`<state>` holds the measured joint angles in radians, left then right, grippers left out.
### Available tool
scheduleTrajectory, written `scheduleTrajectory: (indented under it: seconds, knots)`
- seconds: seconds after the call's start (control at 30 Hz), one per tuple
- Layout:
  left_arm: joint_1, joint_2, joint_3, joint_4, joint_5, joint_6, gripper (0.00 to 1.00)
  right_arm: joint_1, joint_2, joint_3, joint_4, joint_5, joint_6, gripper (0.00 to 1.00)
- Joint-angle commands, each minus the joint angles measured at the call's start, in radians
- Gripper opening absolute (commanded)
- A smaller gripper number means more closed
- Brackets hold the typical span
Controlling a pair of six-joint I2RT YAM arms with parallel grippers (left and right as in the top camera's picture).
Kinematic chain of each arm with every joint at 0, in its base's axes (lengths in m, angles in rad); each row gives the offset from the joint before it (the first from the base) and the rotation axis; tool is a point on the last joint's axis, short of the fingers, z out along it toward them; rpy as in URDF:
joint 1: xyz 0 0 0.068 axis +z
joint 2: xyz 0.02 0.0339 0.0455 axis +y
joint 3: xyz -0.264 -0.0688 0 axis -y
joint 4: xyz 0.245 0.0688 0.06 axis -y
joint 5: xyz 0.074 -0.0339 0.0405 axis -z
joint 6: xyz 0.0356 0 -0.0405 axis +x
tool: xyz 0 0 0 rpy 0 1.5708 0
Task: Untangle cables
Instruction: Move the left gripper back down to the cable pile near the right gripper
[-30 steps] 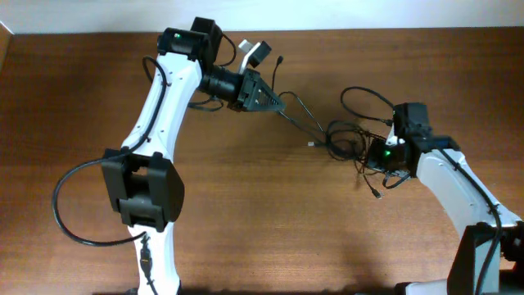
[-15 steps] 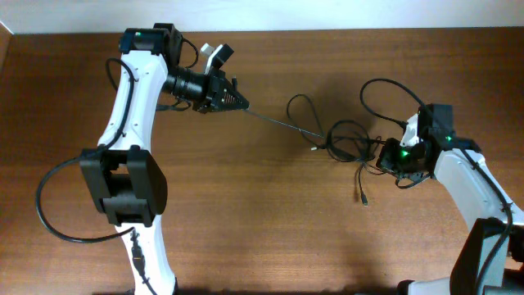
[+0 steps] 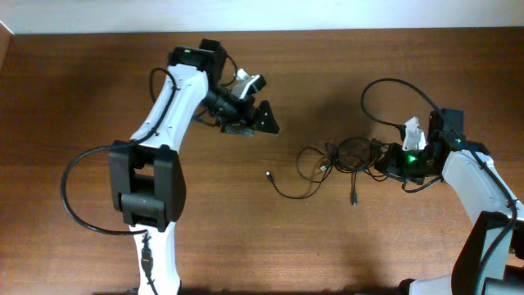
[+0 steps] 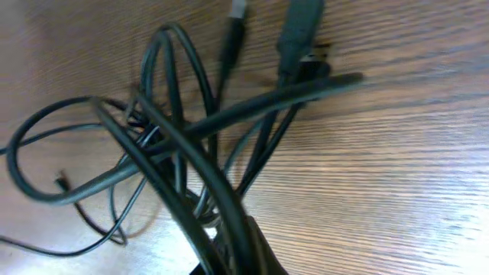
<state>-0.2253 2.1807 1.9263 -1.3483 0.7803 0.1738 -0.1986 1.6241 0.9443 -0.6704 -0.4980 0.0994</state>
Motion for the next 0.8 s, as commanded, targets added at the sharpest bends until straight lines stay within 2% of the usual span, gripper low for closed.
scheduleTrajectory:
  seconds: [0.0, 0.03, 0.13, 0.17, 0.2, 0.23, 0.27, 0.3, 0.5, 0.67, 0.7, 0.73, 0.77]
  knots:
    - [-0.062, -0.029, 0.009, 0.042, -0.004, -0.097, 0.67, -0.004, 0.005, -0.012, -0.008, -0.049, -0.032, 0.04]
    - [-0.101, -0.029, 0.009, 0.050, -0.003, -0.119, 0.65, -0.004, 0.005, -0.013, -0.013, -0.048, -0.032, 0.04]
    - [-0.196, -0.029, 0.008, 0.064, -0.004, -0.137, 0.73, -0.004, 0.005, -0.028, -0.010, -0.047, -0.032, 0.04]
    - [-0.222, -0.029, 0.008, 0.071, -0.005, -0.137, 0.73, -0.004, 0.005, -0.031, -0.006, -0.042, -0.032, 0.04]
    - [-0.252, -0.029, 0.008, 0.079, -0.013, -0.146, 0.64, -0.004, 0.005, -0.032, -0.006, -0.029, -0.031, 0.04]
    - [-0.281, -0.029, 0.008, 0.087, -0.042, -0.174, 0.40, -0.004, 0.005, -0.032, -0.006, 0.020, 0.010, 0.04]
    - [-0.312, -0.029, 0.006, 0.102, -0.074, -0.201, 0.24, -0.004, 0.005, -0.032, -0.006, 0.084, 0.057, 0.04]
    - [-0.341, -0.028, 0.006, 0.116, -0.083, -0.209, 0.22, -0.004, 0.005, -0.032, -0.006, 0.109, 0.074, 0.04]
    - [-0.462, 0.025, 0.005, 0.223, -0.129, -0.309, 0.21, -0.004, 0.005, -0.032, -0.006, 0.110, 0.074, 0.05]
    - [-0.497, 0.109, 0.005, 0.331, -0.187, -0.350, 0.13, -0.004, 0.005, -0.032, -0.006, 0.110, 0.074, 0.05]
    - [-0.499, 0.128, 0.005, 0.331, -0.222, -0.368, 0.18, -0.004, 0.005, -0.032, -0.006, 0.110, 0.074, 0.06]
    - [-0.500, 0.144, 0.005, 0.334, -0.245, -0.368, 0.29, -0.004, 0.005, -0.032, -0.005, 0.109, 0.074, 0.06]
    - [-0.500, 0.156, 0.005, 0.338, -0.259, -0.368, 0.34, -0.004, 0.005, -0.032, -0.004, 0.109, 0.074, 0.06]
